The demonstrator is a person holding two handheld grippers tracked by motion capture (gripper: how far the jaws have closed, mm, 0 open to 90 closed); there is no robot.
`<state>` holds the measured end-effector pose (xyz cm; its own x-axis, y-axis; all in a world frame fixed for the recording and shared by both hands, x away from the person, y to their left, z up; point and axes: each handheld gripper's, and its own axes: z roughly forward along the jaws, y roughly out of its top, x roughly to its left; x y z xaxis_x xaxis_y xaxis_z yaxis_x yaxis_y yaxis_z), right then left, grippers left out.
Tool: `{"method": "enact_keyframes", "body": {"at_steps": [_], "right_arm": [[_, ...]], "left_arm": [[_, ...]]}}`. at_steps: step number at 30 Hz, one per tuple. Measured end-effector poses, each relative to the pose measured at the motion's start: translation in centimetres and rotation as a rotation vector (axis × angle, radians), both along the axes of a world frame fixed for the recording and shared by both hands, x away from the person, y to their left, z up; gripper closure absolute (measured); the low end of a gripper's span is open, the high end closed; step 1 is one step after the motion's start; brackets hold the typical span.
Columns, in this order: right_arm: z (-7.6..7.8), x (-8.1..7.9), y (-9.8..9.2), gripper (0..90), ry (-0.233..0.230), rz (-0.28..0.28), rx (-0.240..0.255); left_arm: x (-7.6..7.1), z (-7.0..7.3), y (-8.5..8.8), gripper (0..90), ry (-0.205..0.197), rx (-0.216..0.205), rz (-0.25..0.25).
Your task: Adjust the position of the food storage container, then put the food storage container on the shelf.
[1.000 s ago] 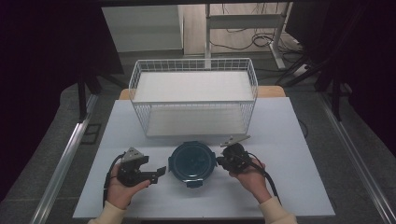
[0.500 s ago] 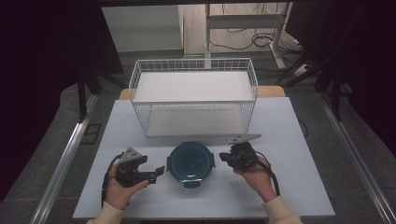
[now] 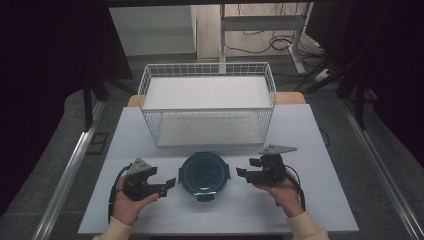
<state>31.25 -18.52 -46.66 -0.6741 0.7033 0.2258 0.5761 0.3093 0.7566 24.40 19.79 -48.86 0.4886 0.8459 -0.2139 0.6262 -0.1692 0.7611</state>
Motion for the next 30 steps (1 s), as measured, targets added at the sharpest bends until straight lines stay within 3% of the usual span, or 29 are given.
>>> {"method": "enact_keyframes", "body": {"at_steps": [3, 7, 18, 22, 27, 30], "right_arm": [[0.0, -0.2, 0.2, 26.0, -0.016, -0.008, -0.005], [-0.2, -0.4, 0.7, 22.4, -0.043, -0.024, -0.049], [-0.5, 0.0, 1.4, 20.4, 0.012, -0.006, -0.033], [-0.6, 0.1, 1.6, 19.7, 0.038, -0.013, -0.011], [-0.6, -0.1, 2.0, 19.4, 0.055, -0.009, 0.007], [-0.8, 0.0, 2.7, 18.4, 0.084, 0.002, 0.039]], "left_arm": [[-0.1, 0.1, 0.1, 16.3, -0.004, -0.001, 0.001], [-0.2, 0.1, 0.2, 16.2, -0.003, -0.001, 0.003], [-0.8, 0.2, 0.8, 16.1, 0.000, -0.019, 0.033], [-0.6, 0.1, 0.8, 15.5, 0.048, -0.107, 0.008], [-0.4, -0.1, 0.6, 15.3, 0.064, -0.120, 0.007], [0.1, -0.3, 0.4, 14.7, 0.093, -0.165, 0.011]]}}
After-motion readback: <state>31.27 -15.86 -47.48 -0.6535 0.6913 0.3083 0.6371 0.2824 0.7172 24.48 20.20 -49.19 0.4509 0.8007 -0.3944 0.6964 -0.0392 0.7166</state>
